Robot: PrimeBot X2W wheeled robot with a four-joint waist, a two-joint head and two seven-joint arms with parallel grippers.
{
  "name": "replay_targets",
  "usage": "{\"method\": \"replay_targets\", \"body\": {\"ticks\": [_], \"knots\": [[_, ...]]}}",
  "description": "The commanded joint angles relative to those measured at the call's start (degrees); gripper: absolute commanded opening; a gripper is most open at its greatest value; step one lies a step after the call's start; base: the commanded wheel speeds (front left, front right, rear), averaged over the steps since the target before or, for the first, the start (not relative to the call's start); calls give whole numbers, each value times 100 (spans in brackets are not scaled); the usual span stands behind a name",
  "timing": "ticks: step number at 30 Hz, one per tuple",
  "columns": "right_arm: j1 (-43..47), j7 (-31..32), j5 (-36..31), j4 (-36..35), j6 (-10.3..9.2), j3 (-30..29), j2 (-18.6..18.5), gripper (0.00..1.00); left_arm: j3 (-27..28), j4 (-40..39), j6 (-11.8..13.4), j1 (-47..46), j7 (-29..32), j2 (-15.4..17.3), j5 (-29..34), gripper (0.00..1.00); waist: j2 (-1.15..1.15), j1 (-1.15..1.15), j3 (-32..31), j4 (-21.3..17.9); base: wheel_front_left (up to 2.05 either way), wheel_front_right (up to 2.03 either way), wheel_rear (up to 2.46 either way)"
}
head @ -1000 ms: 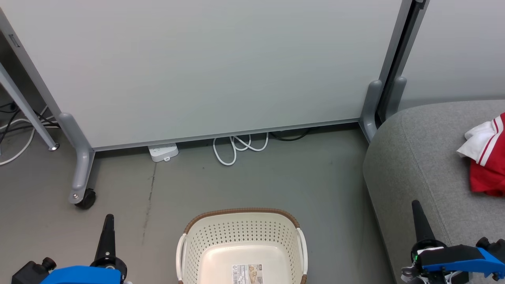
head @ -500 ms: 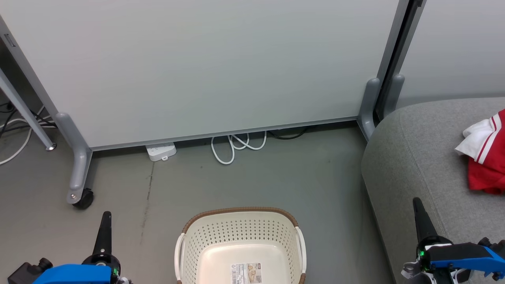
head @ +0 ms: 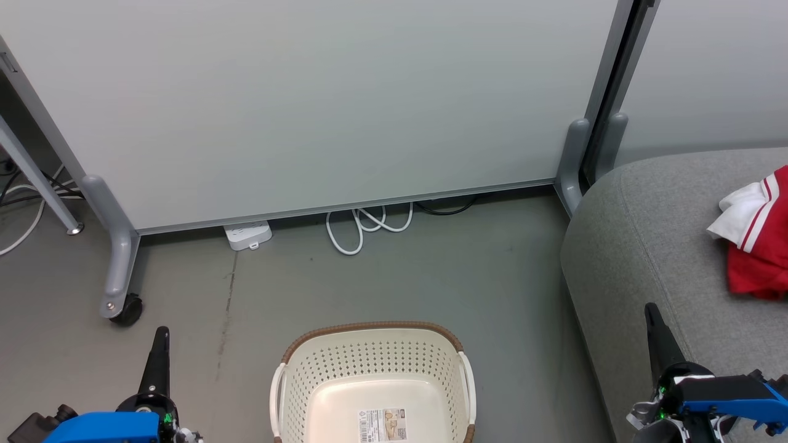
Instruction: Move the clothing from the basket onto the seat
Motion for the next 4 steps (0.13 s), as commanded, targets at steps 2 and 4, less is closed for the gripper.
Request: {"method": "replay_targets", "body": {"ticks": [2,4], "knots": [[-125,66,179,-47,-3,-19,-2,0,39,-49,-29,-134,49,34,-175,0,0,0,5,-7,0,0,0],[-133,95,270,-47,-3,-25,-2,0,50,-52,-28,-137,69,34,-265,0,0,0,10,-13,0,0,0]]}}
